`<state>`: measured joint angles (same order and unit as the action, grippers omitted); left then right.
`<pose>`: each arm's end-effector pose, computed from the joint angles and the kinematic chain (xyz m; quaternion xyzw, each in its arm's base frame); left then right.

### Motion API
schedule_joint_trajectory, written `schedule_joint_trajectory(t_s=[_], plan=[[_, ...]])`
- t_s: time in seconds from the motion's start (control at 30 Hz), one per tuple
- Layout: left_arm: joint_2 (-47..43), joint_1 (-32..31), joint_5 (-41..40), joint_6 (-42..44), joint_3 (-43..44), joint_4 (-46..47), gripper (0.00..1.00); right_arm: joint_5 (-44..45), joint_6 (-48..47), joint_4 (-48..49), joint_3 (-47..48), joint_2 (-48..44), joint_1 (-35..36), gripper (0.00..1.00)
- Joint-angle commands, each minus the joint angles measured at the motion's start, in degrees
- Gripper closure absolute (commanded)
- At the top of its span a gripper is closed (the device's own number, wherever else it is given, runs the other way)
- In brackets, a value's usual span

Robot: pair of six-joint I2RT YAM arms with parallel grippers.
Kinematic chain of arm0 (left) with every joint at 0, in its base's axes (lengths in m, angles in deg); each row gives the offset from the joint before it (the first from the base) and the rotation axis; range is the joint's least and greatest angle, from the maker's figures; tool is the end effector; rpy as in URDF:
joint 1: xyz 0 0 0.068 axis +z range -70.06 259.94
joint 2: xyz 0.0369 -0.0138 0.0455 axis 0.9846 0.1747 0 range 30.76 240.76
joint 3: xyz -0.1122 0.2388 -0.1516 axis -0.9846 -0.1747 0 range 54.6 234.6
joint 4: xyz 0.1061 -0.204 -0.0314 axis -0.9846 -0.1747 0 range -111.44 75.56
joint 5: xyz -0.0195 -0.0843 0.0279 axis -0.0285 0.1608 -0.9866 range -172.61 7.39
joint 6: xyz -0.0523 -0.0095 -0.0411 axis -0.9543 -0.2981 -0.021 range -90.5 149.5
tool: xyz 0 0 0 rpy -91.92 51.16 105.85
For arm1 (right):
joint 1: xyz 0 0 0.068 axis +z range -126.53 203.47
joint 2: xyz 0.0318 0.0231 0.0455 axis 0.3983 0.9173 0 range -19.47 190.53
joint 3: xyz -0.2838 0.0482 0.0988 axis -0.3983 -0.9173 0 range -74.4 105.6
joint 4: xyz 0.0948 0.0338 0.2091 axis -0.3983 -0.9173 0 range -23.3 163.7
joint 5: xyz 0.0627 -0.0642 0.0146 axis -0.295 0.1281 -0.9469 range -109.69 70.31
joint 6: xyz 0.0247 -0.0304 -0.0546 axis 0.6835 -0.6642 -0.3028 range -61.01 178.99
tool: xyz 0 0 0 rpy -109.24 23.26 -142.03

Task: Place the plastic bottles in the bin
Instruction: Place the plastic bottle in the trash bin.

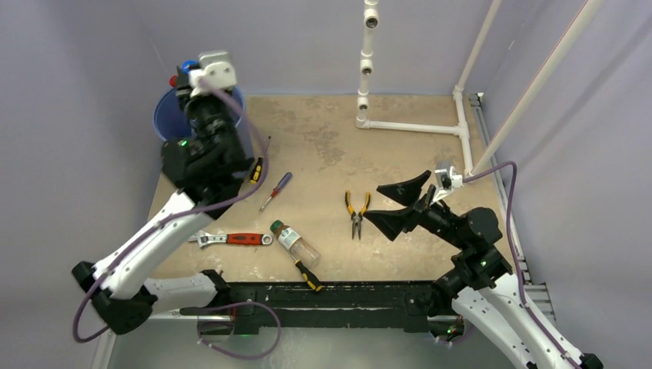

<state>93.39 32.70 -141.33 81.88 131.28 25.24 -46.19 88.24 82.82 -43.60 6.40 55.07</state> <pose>0.1263 -0.0690 0.5688 -0.0934 0.5310 0.1896 0.8206 0.0547 0.0616 0.3506 -0.1929 0.5951 0.5101 0.5903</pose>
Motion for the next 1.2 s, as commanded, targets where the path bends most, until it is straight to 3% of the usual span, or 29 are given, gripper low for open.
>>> schedule_joint_trajectory(t_s=[0.0, 0.07, 0.13, 0.3, 0.53, 0.8, 0.93, 1.17], plan=[[5.28, 12.57, 0.34, -2.13, 4.17, -0.25, 1.00, 0.09, 0.74, 2.12, -0.29, 0.14, 0.22, 0.02], [5.40, 20.64, 5.05, -18.73, 7.63, -13.76, 1.00, -0.18, 0.63, 1.77, -0.12, -0.04, 0.21, 0.02], [6.28, 26.77, 8.23, -27.60, 10.02, -21.07, 1.00, -0.17, 0.46, 1.33, -0.04, -0.70, 0.22, 0.02], [8.18, 31.01, 8.02, -30.46, 9.29, -17.91, 1.00, 0.13, -0.89, -0.76, -0.06, -1.87, 0.18, 0.02], [10.10, 38.81, 10.72, -40.71, 4.81, -20.13, 1.00, -0.39, -2.10, -1.29, 0.48, -1.59, 0.19, 0.02], [12.07, 49.46, 17.45, -63.09, -0.31, -29.21, 1.00, -0.49, -2.02, -2.05, -0.48, -3.38, 0.17, 0.01], [13.59, 51.48, 20.56, -69.64, -1.52, -33.02, 1.00, -0.37, -2.08, -2.46, -0.57, -3.76, 0.22, 0.01], [14.16, 53.03, 25.83, -73.73, -7.14, -30.64, 1.00, 0.03, -2.01, -2.88, -0.90, -4.20, 0.17, 0.01]])
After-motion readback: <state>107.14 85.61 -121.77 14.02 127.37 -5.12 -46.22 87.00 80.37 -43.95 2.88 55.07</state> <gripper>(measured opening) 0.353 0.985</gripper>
